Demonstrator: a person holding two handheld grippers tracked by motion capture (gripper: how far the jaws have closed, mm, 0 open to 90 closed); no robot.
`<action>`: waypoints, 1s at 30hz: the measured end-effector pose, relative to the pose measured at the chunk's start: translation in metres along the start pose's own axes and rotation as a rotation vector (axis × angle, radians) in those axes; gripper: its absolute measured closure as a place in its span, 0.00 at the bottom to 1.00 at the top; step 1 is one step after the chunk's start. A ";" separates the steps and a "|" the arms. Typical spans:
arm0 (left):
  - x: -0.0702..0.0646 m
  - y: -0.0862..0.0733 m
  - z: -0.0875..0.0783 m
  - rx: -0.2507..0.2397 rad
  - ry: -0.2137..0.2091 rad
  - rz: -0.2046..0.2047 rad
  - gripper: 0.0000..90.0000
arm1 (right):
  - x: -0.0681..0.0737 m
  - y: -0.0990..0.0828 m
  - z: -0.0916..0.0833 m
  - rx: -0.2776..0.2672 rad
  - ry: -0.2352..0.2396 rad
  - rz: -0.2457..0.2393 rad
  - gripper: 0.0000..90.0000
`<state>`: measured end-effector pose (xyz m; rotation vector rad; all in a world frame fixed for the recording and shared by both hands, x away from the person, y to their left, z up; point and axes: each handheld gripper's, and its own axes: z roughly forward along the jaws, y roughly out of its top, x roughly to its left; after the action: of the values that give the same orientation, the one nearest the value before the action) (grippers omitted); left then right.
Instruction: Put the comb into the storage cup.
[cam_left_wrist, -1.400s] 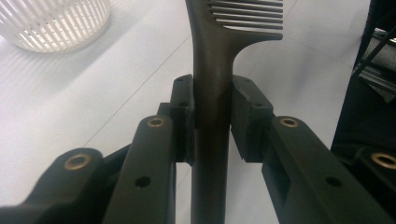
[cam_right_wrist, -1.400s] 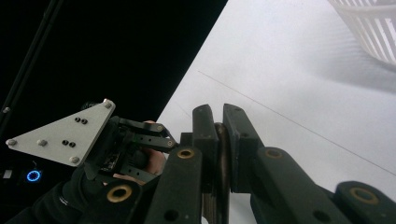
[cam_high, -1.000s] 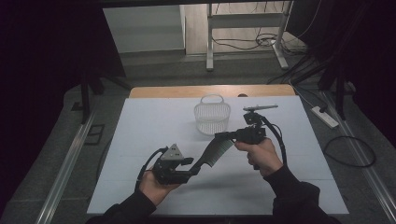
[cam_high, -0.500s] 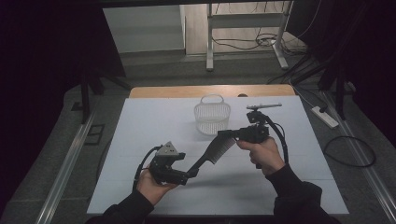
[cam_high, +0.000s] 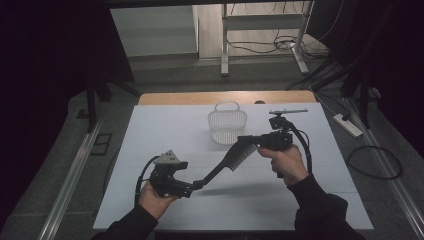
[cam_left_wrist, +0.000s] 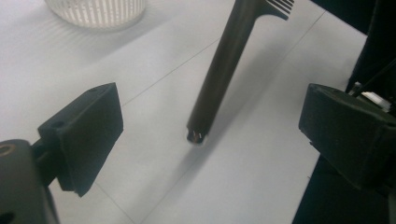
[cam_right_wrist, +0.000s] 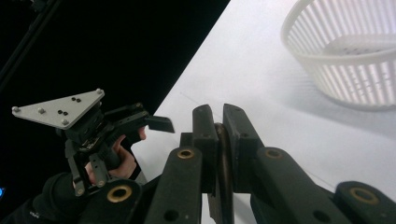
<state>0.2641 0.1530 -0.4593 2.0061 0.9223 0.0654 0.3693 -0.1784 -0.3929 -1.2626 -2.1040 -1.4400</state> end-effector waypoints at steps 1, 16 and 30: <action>0.001 -0.001 -0.002 -0.003 -0.006 -0.009 0.07 | -0.001 0.000 -0.001 -0.003 -0.002 0.000 0.93; 0.007 -0.010 -0.025 -0.017 0.065 -0.005 0.00 | -0.007 0.006 -0.014 -0.065 -0.020 0.022 0.93; 0.016 -0.023 -0.041 -0.014 0.126 -0.006 0.00 | -0.010 0.012 -0.020 -0.102 -0.042 0.025 0.93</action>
<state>0.2462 0.1992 -0.4572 2.0045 1.0048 0.1963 0.3801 -0.1989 -0.3836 -1.3625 -2.0570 -1.5409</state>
